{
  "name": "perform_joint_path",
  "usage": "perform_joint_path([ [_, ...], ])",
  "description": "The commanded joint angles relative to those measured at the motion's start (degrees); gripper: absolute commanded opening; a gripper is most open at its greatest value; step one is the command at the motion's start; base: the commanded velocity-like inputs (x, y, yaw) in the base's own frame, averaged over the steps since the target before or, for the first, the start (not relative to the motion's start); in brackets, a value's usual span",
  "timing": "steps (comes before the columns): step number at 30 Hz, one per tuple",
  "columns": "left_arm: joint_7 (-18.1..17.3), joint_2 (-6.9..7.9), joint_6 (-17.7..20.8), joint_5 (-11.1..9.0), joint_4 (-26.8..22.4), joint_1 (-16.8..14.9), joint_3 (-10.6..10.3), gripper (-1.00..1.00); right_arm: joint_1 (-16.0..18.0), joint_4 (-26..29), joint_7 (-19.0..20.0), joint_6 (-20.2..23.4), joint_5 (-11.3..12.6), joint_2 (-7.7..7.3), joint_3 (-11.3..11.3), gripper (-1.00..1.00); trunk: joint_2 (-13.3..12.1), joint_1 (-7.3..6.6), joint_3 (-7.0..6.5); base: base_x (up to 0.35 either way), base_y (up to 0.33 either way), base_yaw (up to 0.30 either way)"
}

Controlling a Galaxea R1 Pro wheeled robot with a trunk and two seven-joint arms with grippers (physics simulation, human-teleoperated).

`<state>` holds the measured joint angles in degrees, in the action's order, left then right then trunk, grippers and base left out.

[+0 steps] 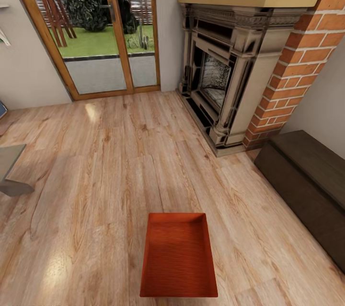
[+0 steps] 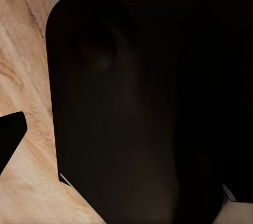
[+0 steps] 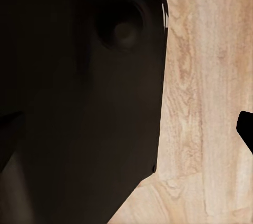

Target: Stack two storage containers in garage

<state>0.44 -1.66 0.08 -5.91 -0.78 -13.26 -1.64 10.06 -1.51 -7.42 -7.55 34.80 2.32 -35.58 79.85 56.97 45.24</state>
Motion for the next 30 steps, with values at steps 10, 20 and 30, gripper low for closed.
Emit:
perform_joint_path([
  [10,0.04,-0.01,0.01,-0.60,-0.01,-0.01,-0.21,1.00,0.05,-0.16,-0.05,-0.30,0.41,0.05,-0.46,1.00,0.02,0.00,0.04,0.000,0.000,0.000],
  [20,0.04,-0.01,0.01,-0.60,-0.01,-0.01,-0.21,1.00,0.05,-0.16,-0.05,-0.27,0.43,0.05,-0.46,1.00,0.02,0.00,0.04,0.000,0.000,0.000],
  [30,0.04,-0.01,-0.01,-0.60,-0.02,-0.01,-0.21,1.00,0.05,-0.16,-0.05,-0.33,0.41,0.14,-0.46,1.00,0.02,0.00,0.04,0.000,0.000,0.000],
])
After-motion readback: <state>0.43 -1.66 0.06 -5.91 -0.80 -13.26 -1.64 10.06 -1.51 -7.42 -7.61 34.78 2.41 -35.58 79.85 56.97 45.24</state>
